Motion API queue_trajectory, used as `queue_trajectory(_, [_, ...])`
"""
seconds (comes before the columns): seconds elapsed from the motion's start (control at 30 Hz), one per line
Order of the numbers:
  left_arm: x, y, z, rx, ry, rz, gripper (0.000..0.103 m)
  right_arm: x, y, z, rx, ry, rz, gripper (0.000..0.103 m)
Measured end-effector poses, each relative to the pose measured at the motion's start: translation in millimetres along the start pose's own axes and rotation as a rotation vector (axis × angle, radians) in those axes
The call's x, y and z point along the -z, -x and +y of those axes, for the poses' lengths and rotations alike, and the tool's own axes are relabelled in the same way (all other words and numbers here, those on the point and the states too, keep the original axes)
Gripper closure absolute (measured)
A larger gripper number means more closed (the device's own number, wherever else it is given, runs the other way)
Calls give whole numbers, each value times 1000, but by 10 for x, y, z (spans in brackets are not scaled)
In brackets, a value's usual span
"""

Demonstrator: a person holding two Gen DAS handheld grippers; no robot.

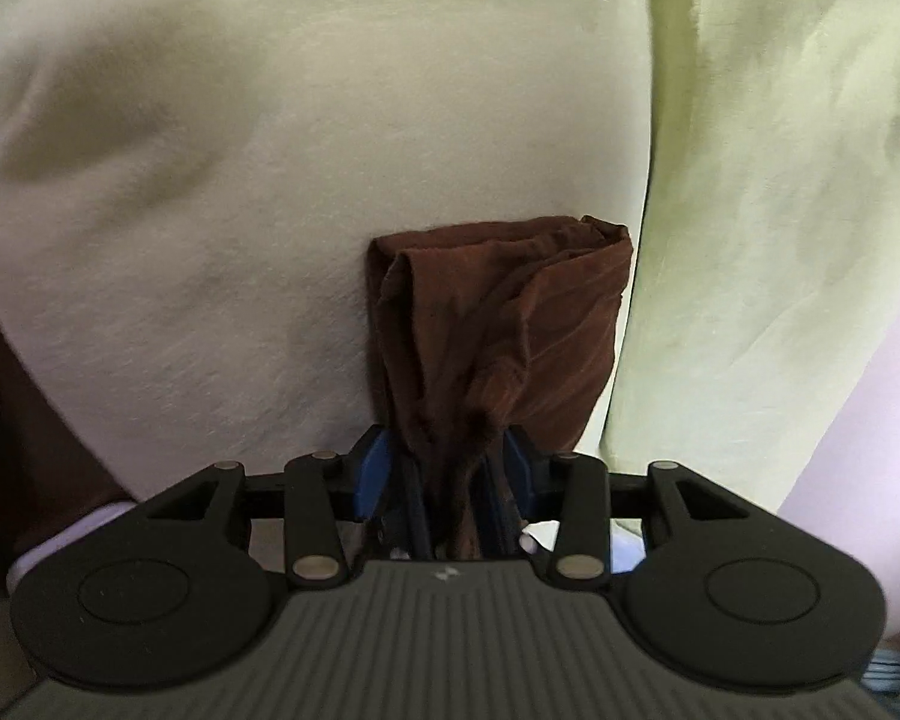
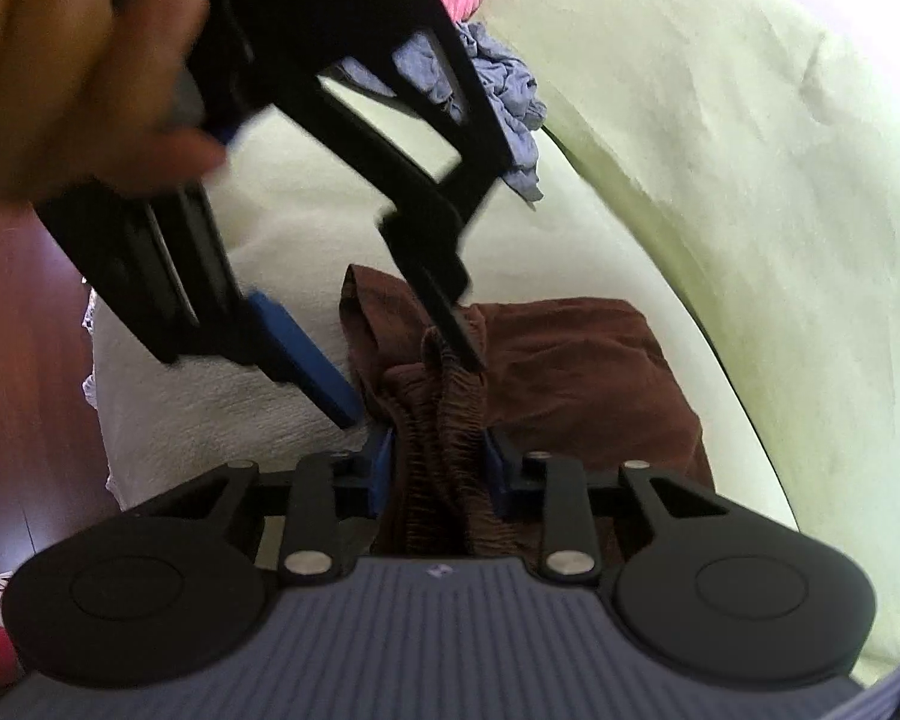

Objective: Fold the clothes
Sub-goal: 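Grasp the folded shorts waistband with the right gripper while the left gripper grasps beside it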

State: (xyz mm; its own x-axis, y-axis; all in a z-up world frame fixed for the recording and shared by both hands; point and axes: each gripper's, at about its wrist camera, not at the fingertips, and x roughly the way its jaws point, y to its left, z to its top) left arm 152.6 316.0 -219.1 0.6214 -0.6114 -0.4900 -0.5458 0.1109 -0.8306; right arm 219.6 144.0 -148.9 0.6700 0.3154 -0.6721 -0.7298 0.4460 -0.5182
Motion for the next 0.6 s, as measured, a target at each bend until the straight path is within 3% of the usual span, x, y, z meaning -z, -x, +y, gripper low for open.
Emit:
queue_trajectory(0.17, [51, -94, -95, 19, -174, -44, 49, -9, 32, 5, -8, -12, -11, 77])
queue_trajectory(0.33, [11, -205, 57, 104, -103, -70, 50, 24, 33, 84, 26, -5, -27, 74])
queue_trajectory(0.4, [19, -204, 29, 84, -125, -76, 65, 34, 43, 119, 46, 10, -22, 64])
queue_trajectory(0.5, [7, -181, -11, 81, -123, -74, 67, 110, 149, 163, 109, 4, 17, 38])
queue_trajectory(0.6, [-9, -154, -104, 81, -145, -60, 68, 267, 291, 275, 139, 12, 51, 36])
